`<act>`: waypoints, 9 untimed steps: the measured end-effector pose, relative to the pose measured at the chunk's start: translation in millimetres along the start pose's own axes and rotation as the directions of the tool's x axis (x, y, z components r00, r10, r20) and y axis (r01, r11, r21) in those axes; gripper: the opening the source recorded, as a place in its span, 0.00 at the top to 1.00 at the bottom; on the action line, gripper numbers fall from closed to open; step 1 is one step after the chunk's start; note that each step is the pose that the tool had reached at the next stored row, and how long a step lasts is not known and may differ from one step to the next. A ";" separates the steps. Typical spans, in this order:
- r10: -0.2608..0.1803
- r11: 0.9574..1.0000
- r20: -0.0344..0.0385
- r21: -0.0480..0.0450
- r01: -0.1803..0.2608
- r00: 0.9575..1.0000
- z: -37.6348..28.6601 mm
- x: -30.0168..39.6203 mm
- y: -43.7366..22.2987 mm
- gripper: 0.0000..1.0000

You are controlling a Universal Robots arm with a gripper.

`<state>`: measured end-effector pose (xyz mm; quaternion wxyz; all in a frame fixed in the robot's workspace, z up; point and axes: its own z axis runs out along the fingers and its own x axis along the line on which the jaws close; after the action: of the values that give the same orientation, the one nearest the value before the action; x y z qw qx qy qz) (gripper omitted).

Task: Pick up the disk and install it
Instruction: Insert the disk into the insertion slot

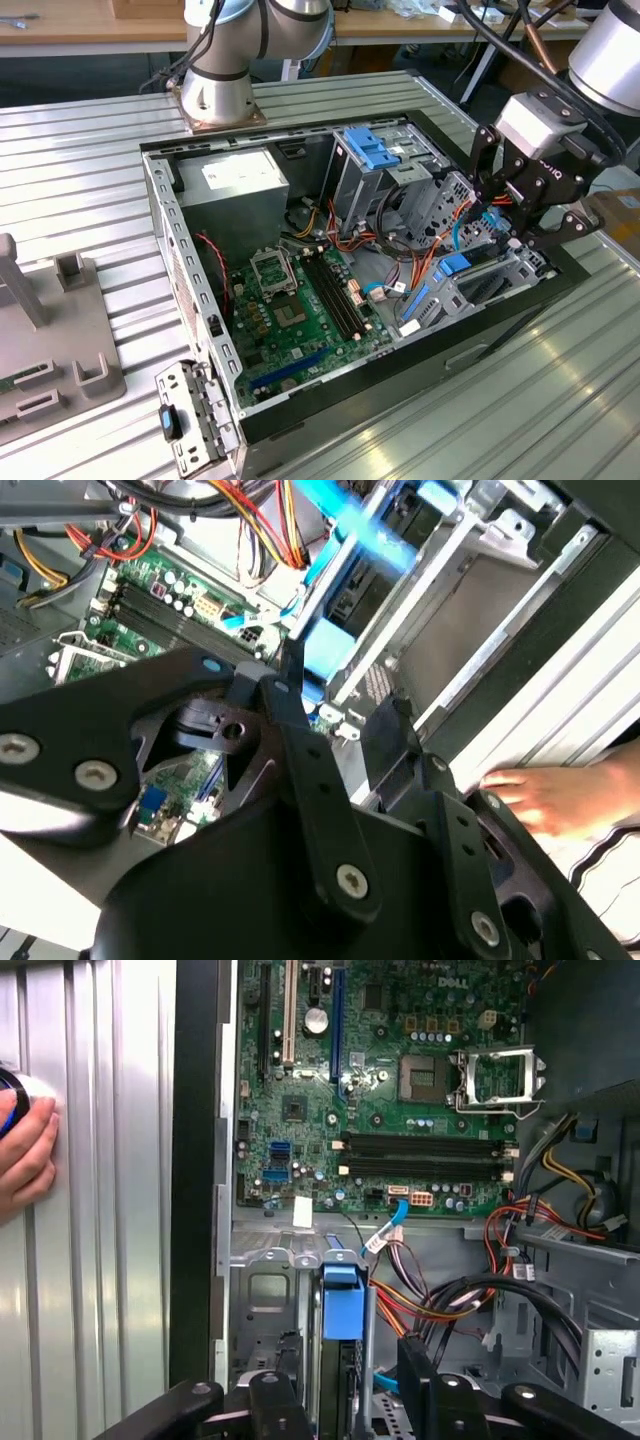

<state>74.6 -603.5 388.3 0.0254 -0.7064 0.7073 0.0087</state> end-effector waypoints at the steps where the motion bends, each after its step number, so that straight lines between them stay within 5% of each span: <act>1: 0.000 1.000 0.000 0.000 0.000 1.000 0.1 0.1 0.0 0.50; 9: 0.000 1.000 0.000 0.000 0.000 1.000 -0.1 1.6 0.0 0.50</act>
<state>74.6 -605.1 388.3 0.0253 -0.7064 0.7073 0.0087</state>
